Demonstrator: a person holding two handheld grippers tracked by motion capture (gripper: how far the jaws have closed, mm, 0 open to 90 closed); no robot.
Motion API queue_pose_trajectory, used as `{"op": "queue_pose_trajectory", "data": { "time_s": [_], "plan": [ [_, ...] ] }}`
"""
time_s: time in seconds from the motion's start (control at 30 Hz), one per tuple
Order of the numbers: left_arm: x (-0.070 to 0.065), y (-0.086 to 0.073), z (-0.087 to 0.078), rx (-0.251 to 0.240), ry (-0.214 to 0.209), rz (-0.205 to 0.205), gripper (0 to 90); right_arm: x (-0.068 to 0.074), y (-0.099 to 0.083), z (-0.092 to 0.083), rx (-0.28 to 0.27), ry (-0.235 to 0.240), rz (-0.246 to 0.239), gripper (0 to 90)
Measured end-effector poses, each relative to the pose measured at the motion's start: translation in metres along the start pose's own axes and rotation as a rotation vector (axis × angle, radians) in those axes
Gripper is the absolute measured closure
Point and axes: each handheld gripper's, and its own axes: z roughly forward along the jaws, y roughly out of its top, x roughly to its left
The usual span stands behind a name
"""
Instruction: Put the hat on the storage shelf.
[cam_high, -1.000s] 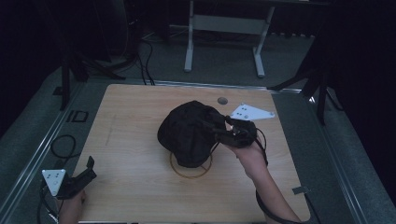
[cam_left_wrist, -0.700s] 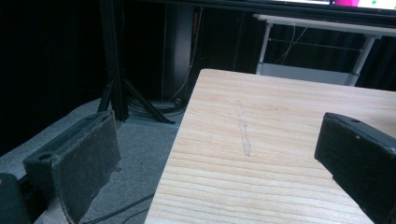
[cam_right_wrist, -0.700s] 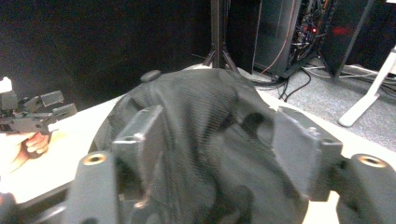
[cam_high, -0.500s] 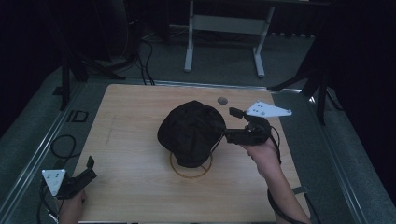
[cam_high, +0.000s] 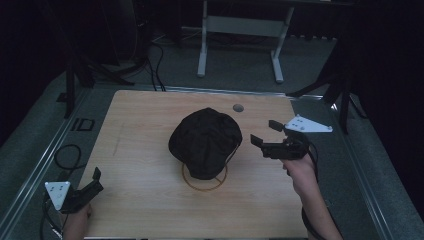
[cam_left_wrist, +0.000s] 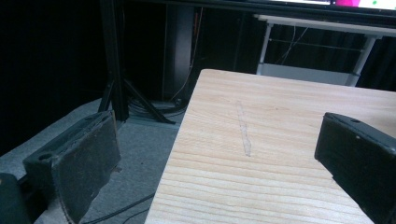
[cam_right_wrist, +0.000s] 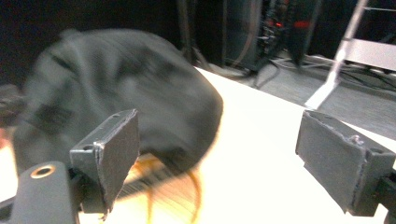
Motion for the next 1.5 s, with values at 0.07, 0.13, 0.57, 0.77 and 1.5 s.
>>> {"op": "queue_pose_trajectory", "data": {
  "time_s": [0.07, 0.13, 0.57, 0.77, 1.5],
  "plan": [
    [0.0, 0.0, 0.0, 0.001, 0.0, 0.002, 0.5, -0.006, -0.007, -0.002, 0.007, -0.02, -0.006, 13.2],
    [0.0, 0.0, 0.0, 0.0, 0.0, 0.0, 0.5, -0.008, -0.01, -0.002, 0.012, -0.024, -0.002, 12.9],
    [0.0, 0.0, 0.0, -0.001, -0.001, 0.001, 0.5, -0.042, -0.076, -0.001, 0.071, -0.123, 0.072, 12.2],
    [0.0, 0.0, 0.0, -0.001, -0.001, 0.001, 0.5, -0.055, -0.111, -0.003, 0.105, -0.177, 0.085, 12.2],
    [0.0, 0.0, 0.0, -0.003, 0.001, 0.004, 0.5, -0.082, -0.188, -0.042, 0.123, -0.391, 0.176, 13.1]
  ]
}}
